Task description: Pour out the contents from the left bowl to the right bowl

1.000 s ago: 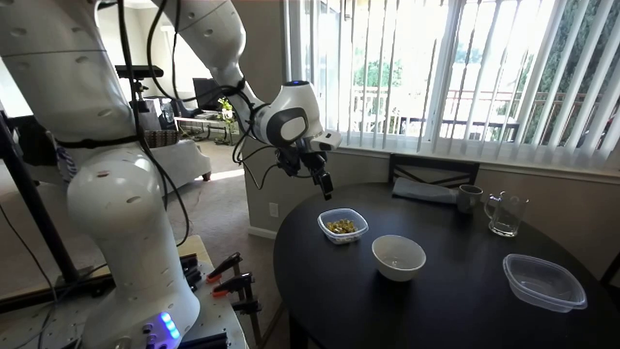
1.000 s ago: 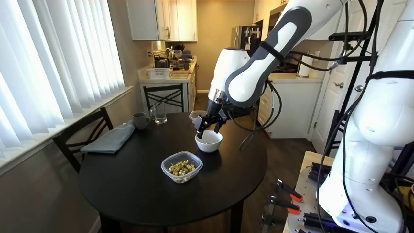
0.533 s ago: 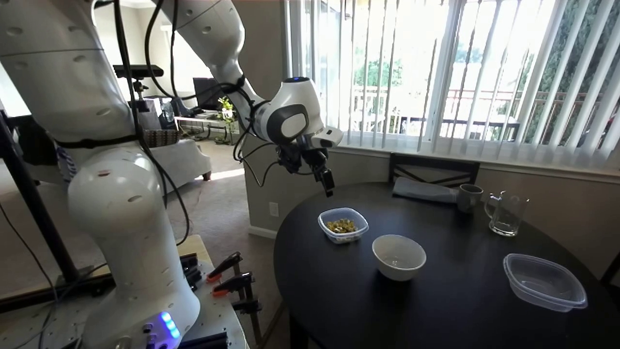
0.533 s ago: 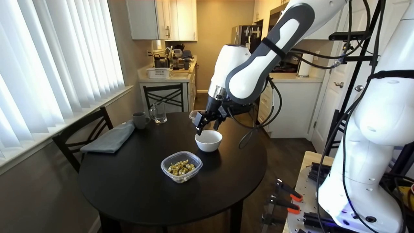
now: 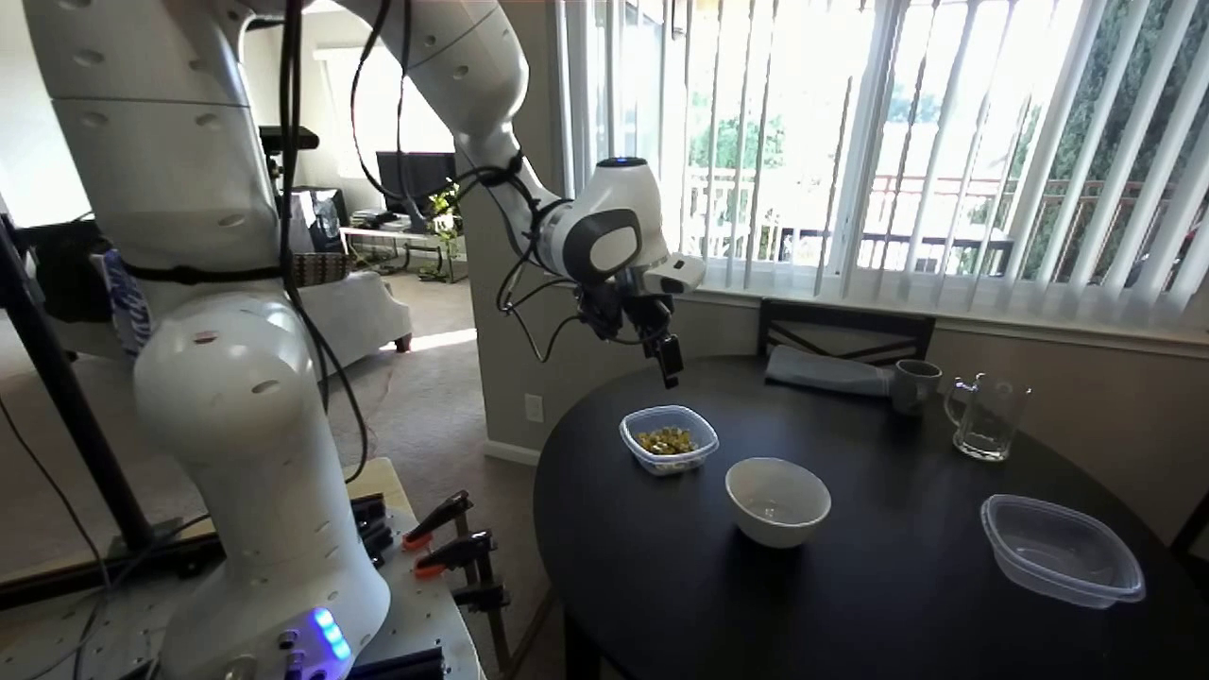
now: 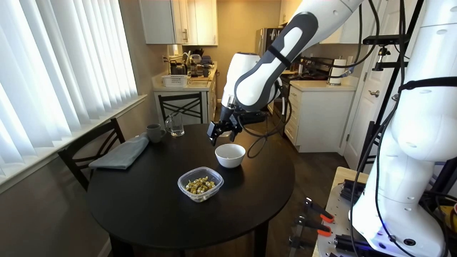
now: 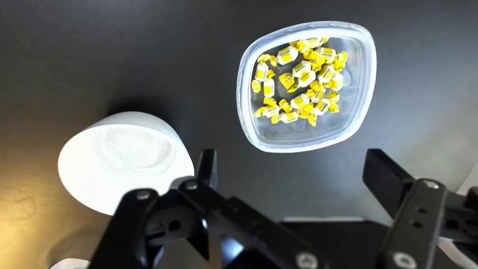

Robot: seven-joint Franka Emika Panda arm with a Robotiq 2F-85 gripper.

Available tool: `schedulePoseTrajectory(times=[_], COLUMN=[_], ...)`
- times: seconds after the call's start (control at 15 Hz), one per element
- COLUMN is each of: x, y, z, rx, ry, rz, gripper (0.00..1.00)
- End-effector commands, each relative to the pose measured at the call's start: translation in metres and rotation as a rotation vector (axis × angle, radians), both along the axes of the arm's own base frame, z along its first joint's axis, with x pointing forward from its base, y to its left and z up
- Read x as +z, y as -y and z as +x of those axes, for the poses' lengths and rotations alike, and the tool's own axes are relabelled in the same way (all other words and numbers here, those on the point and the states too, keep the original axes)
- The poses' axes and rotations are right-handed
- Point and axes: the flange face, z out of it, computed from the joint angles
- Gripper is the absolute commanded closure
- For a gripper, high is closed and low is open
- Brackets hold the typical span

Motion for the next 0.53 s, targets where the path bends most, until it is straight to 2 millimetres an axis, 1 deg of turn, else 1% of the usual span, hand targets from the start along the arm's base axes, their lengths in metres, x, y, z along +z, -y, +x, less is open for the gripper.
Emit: schedulePoseTrajectory(times=[0.0, 0.13, 0.2, 0.27, 0.47], x=[-0.030, -0.051, -0.061, -0.069, -0.088], y=[0.007, 0.013, 0.013, 0.011, -0.007], z=[0.042, 0.063, 0.073, 0.083, 0.104], rx=[-0.023, -0.027, -0.034, -0.034, 0.002], ry=[-0.078, -0.144, -0.172, -0.197, -0.272], rz=[-0.037, -0.112, -0.163, -0.194, -0.228], gripper=[0.00, 0.00, 0.00, 0.00, 0.00])
